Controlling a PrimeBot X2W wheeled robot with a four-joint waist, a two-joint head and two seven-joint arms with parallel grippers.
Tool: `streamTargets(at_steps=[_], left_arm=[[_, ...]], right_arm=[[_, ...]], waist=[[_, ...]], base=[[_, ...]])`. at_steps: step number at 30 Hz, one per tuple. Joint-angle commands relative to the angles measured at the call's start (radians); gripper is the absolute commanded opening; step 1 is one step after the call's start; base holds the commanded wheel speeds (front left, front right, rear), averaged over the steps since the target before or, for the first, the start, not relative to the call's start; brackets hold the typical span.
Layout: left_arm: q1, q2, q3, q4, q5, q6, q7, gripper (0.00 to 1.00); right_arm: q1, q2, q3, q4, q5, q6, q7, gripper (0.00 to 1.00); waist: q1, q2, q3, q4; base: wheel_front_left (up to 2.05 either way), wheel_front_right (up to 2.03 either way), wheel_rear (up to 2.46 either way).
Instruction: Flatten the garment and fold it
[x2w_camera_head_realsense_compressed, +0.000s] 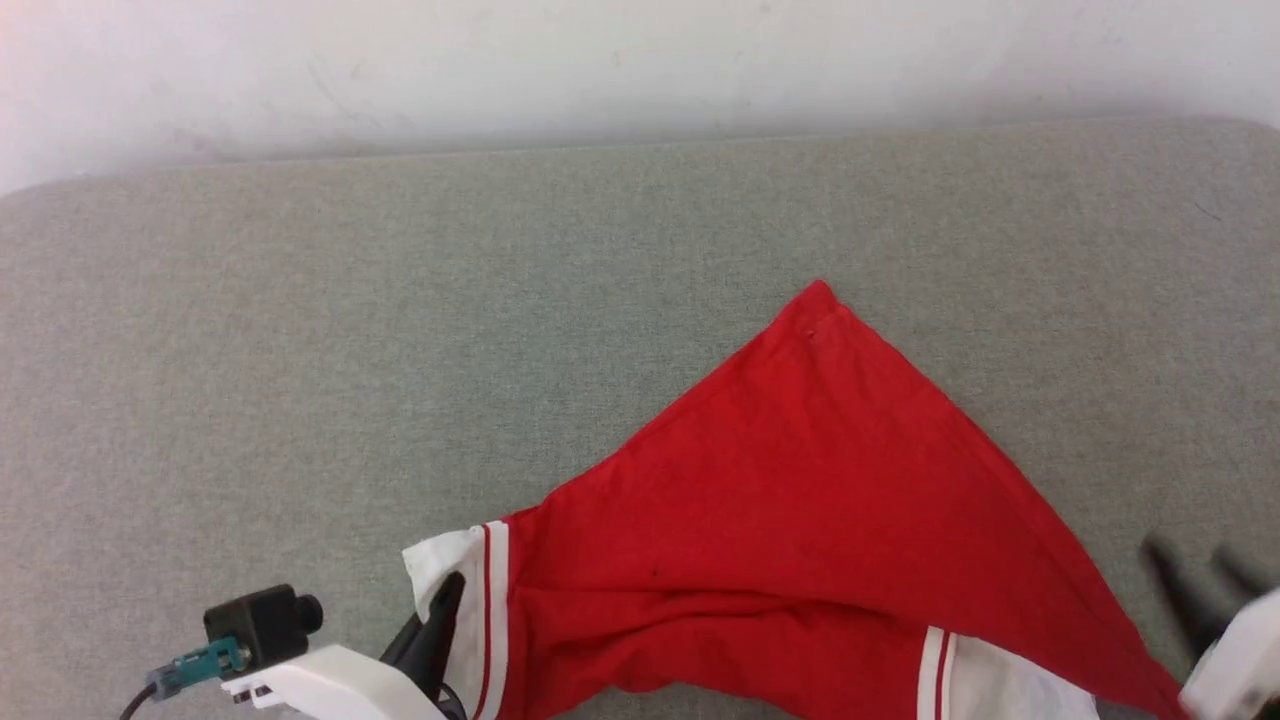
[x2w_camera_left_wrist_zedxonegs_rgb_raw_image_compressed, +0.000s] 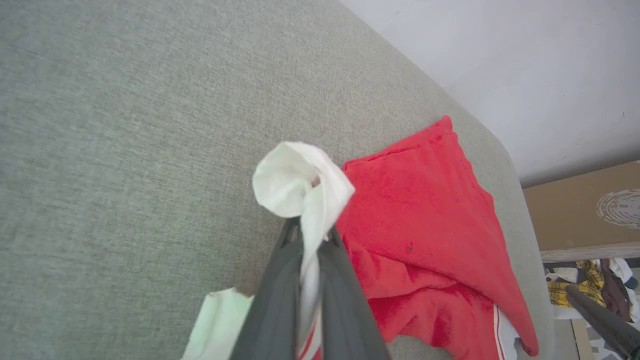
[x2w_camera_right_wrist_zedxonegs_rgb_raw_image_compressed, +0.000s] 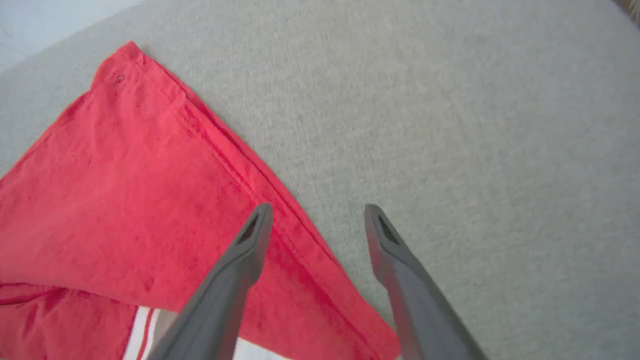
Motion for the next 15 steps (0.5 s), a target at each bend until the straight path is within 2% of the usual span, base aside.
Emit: streamTargets(at_steps=[1, 5, 6, 8, 15], left_arm=[[-0.013, -0.002, -0.008, -0.004, 0.011, 0.0, 0.005, 0.0], [-0.048, -0.013, -0.024, 0.001, 0.021, -0.016, 0.006, 0.0], [-0.048, -0.013, -0.024, 0.001, 0.021, -0.016, 0.006, 0.0], [-0.07, -0.02, -0.032, 0.007, 0.025, -0.028, 0.006, 0.0], [-0.146, -0.056, -0.063, 0.036, 0.033, -0.07, 0.008, 0.0]], right_arm=[[-0.071, -0.043, -0.005, -0.046, -0.007, -0.001, 0.0, 1.0], [-0.241, -0.108, 0.016, -0.106, -0.05, -0.001, -0.01, 1.0], [-0.241, -0.108, 0.016, -0.106, -0.05, -0.001, -0.01, 1.0], [-0.322, -0.136, 0.066, -0.102, -0.064, -0.001, 0.003, 1.0], [-0.547, -0.211, 0.272, 0.039, -0.074, -0.001, 0.083, 1.0]], waist=[[0.0002, 0.0, 0.013, 0.011], [0.0002, 0.0, 0.055, 0.041], [0.0002, 0.0, 0.055, 0.041], [0.0002, 0.0, 0.084, 0.061], [0.0002, 0.0, 0.184, 0.141]], base=[[0.0, 0.0, 0.0], [0.0, 0.0, 0.0], [0.0, 0.0, 0.0], [0.0, 0.0, 0.0], [0.0, 0.0, 0.0]])
